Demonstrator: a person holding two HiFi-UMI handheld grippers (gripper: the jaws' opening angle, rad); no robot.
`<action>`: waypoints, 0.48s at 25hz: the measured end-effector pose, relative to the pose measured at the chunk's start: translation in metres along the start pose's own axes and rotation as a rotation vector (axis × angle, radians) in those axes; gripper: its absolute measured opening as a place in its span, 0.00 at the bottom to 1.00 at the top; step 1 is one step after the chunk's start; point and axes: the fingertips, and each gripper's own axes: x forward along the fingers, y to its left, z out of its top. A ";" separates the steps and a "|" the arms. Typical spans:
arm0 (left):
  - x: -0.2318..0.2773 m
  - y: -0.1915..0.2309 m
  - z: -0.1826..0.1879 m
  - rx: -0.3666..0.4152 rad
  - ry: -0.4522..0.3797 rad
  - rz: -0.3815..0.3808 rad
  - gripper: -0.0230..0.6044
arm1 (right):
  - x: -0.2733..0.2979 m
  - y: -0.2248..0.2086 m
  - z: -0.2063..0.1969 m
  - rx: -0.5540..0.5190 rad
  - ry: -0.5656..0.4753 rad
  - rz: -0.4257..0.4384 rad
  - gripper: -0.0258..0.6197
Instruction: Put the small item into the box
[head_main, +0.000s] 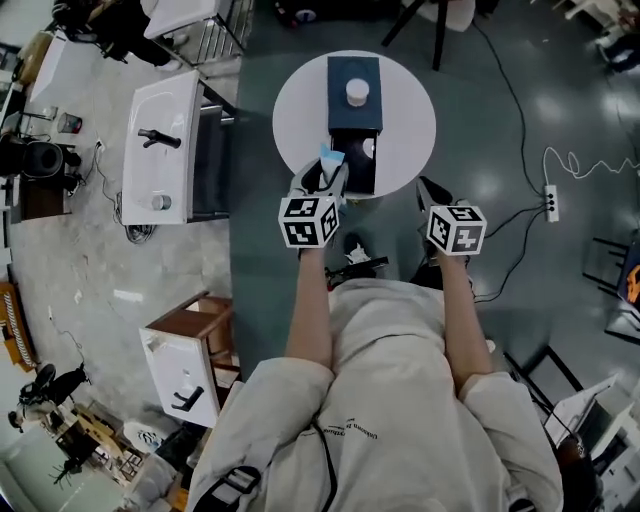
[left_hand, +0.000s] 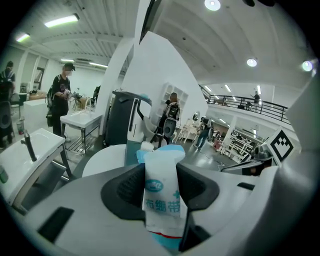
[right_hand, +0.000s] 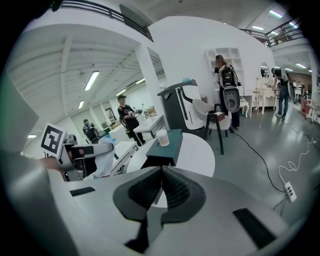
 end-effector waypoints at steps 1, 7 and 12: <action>0.001 -0.001 0.003 0.007 0.002 -0.006 0.33 | -0.001 -0.002 0.003 0.008 -0.010 -0.006 0.09; 0.003 -0.007 0.021 0.018 -0.015 0.001 0.33 | -0.006 0.001 0.030 0.009 -0.039 0.112 0.09; -0.006 0.020 0.026 -0.024 -0.023 0.089 0.33 | 0.023 0.004 0.050 -0.016 -0.008 0.181 0.09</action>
